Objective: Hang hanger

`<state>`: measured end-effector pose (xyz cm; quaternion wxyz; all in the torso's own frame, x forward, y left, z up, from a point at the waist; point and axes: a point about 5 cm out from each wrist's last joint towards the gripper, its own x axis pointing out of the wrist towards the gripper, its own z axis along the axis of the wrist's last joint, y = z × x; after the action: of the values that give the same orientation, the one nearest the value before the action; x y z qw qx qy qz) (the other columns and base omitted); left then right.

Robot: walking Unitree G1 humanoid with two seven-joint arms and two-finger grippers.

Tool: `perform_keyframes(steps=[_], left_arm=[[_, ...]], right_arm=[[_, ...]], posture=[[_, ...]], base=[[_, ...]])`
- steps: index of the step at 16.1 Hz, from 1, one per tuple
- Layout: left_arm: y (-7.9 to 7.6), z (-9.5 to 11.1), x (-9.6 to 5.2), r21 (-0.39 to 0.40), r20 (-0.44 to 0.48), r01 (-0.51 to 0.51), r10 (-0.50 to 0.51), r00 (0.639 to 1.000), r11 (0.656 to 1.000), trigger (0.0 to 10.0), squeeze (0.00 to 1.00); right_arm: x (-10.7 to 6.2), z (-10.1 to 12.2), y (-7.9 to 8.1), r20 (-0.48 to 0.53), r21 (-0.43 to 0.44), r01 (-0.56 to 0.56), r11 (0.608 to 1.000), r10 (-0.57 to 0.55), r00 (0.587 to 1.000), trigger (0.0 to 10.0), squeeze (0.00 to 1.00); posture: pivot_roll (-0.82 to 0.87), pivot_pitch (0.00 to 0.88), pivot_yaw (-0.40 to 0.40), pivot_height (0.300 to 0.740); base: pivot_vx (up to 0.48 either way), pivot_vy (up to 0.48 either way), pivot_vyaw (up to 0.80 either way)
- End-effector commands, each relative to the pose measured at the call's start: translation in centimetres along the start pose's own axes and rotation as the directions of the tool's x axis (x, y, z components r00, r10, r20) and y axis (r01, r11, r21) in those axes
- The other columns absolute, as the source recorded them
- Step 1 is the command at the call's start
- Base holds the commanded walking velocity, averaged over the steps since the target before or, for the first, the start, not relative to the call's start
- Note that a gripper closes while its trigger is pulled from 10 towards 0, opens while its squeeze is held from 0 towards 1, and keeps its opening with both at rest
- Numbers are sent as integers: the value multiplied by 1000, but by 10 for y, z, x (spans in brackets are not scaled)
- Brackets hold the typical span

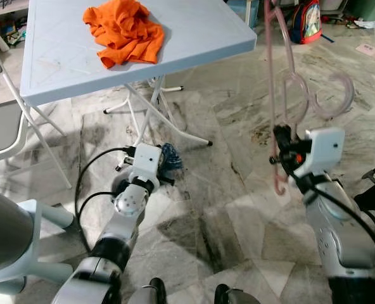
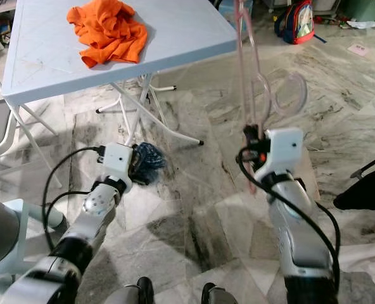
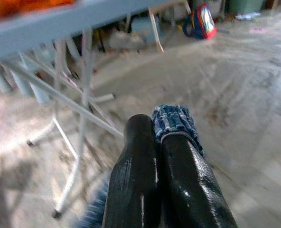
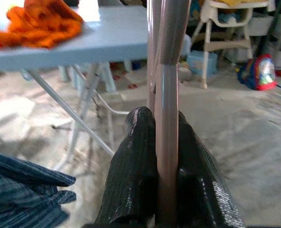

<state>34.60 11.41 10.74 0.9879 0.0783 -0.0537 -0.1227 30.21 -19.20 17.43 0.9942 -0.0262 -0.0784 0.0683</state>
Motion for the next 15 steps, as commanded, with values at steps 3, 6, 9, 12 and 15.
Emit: perform_keyframes(steps=[3,6,9,12,15], left_arm=[[9,11,-16,75,82,-68,62,995,995,10000,0],[16,5,-33,113,67,-108,101,993,988,10000,0],[23,-10,-51,110,-10,-135,137,990,985,10000,0],[33,-8,-58,97,-28,-169,173,985,981,10000,0],[33,-7,-59,74,-31,-141,143,989,987,10000,0]], right_arm=[[-13,-4,1,-2,-2,44,999,-44,999,10000,0],[-25,-10,12,-10,48,69,996,-68,998,10000,0],[-33,-20,32,-36,109,47,993,-43,998,10000,0],[-36,-22,45,-44,133,31,991,-26,999,10000,0],[-33,-21,47,-36,140,23,990,-18,999,10000,0]], posture=[[-21,242,56,740],[-9,236,60,740],[-2,233,60,740],[7,231,60,740],[14,228,60,740]], base=[[0,0,0],[0,0,0],[0,0,0],[0,0,763],[0,0,790]])
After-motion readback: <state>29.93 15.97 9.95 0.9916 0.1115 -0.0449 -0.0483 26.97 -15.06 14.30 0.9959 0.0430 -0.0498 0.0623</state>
